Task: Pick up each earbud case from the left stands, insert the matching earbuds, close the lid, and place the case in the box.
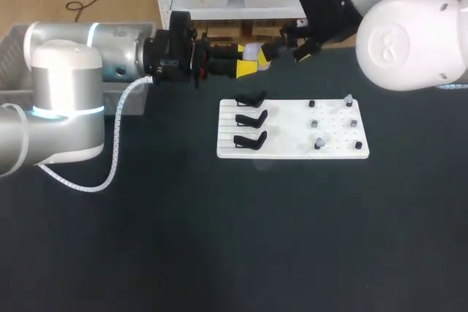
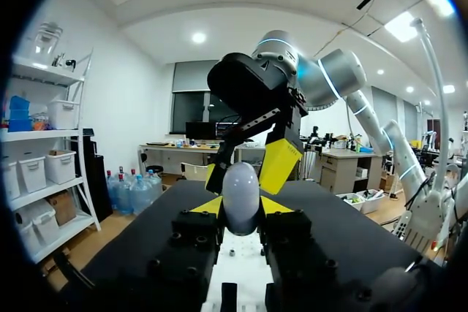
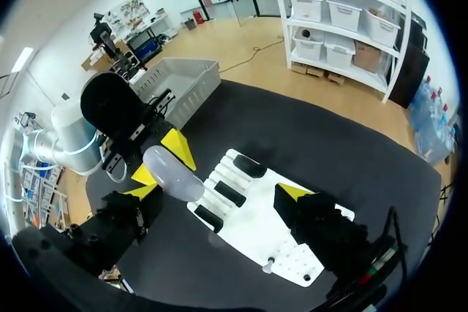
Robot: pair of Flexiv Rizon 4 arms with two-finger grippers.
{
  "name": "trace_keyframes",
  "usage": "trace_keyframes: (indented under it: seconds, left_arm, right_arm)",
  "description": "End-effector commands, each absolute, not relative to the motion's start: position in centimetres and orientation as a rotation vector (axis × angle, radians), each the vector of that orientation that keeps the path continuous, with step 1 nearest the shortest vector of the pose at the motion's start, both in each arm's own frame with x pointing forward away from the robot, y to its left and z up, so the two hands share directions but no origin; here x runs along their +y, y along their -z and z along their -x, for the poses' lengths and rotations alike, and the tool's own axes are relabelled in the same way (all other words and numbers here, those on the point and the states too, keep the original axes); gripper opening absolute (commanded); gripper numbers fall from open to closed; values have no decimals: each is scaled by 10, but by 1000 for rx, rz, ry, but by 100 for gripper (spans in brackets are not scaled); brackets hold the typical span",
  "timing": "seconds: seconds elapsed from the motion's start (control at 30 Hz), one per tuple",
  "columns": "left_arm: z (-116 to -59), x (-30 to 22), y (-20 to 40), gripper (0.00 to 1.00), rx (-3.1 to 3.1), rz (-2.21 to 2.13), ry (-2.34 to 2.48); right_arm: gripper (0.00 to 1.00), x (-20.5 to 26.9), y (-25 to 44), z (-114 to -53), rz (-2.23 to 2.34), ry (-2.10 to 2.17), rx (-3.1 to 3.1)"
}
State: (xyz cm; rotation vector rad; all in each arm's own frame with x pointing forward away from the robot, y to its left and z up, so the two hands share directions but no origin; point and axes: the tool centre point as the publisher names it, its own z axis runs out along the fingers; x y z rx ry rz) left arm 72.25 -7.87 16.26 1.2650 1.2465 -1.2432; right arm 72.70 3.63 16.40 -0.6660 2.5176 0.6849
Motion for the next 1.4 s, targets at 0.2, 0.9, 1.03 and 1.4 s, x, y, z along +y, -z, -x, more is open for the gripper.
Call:
trace_keyframes:
  seconds: [0.2,0.9,1.03,1.4]
  left_arm:
    - [-720,-80,-162,0,1244,-1267,1245]
    - [-714,-75,-169,0,1088,-1248,1290]
    - [-714,-75,-169,0,1084,-1251,1292]
    - [-710,-71,-169,0,1105,-1258,1283]
  right_arm:
    - [100,33,-174,-734,634,-671,2494]
    - [100,-42,-207,-716,587,-294,2267]
    - [100,-56,-198,-717,595,-255,2313]
    - [100,-84,-150,-723,686,9,2486]
